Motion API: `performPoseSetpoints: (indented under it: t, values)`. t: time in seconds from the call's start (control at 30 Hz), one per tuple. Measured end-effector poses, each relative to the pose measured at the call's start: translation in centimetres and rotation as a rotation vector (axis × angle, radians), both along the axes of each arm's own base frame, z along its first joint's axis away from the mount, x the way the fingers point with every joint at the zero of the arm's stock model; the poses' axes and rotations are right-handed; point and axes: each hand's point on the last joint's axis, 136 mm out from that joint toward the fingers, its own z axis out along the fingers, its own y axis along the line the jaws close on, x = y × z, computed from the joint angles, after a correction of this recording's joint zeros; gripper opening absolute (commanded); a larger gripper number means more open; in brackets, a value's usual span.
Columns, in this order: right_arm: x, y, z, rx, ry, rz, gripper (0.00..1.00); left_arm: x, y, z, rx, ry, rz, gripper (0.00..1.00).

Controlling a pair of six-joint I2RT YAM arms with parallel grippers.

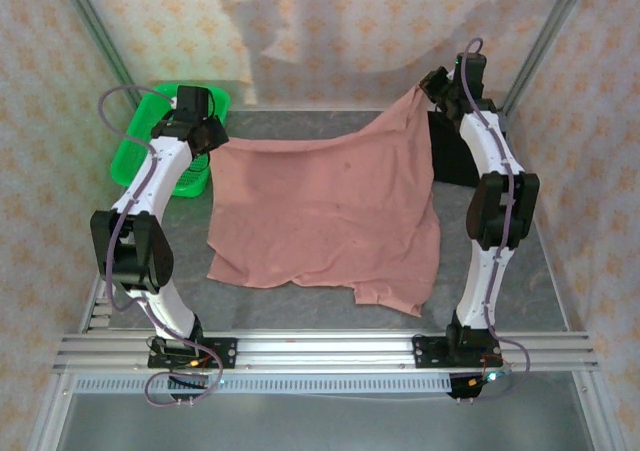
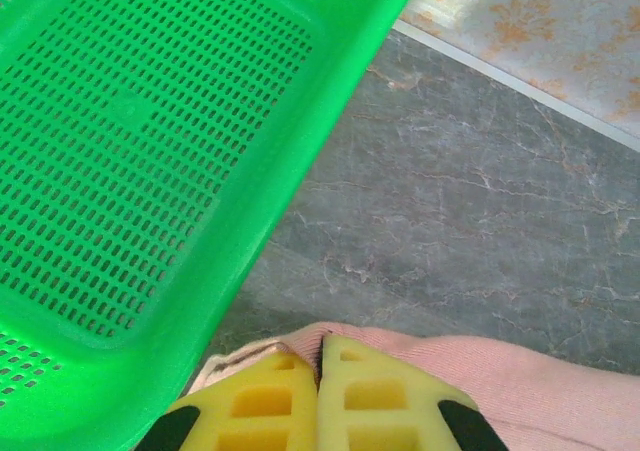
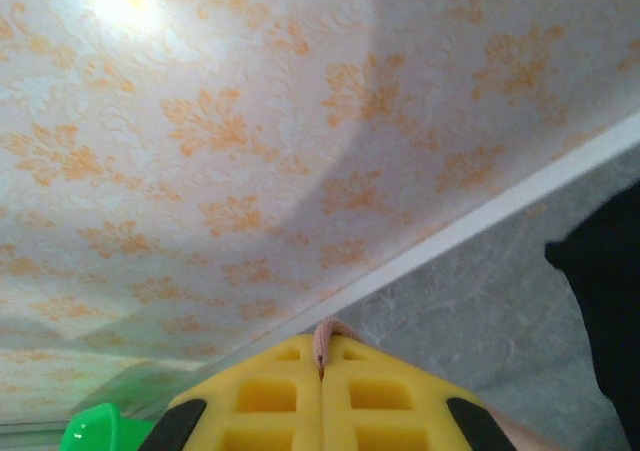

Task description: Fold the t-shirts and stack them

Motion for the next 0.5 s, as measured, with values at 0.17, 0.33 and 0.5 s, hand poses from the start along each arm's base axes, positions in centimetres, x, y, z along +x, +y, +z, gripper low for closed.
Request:
performPoseSetpoints:
  t: [0.17,0.33,0.5]
  values:
    - [-4.2,-0.2,-1.0,0.017,0.075,-0.028,0.0,-1.2,-0.5,0.1,-0.026,0.005,-0.017,0.0]
    - [-10.2,-0.7,-0.9,0.035,0.113,-0.071,0.0,-4.0,-0.7,-1.7,-0.042,0.061,-0.018,0.0]
    - [-14.0,-0.7,-1.7,0.06,0.143,-0.093,0.0,-6.4,-0.3,-5.5,-0.053,0.158,0.001,0.0]
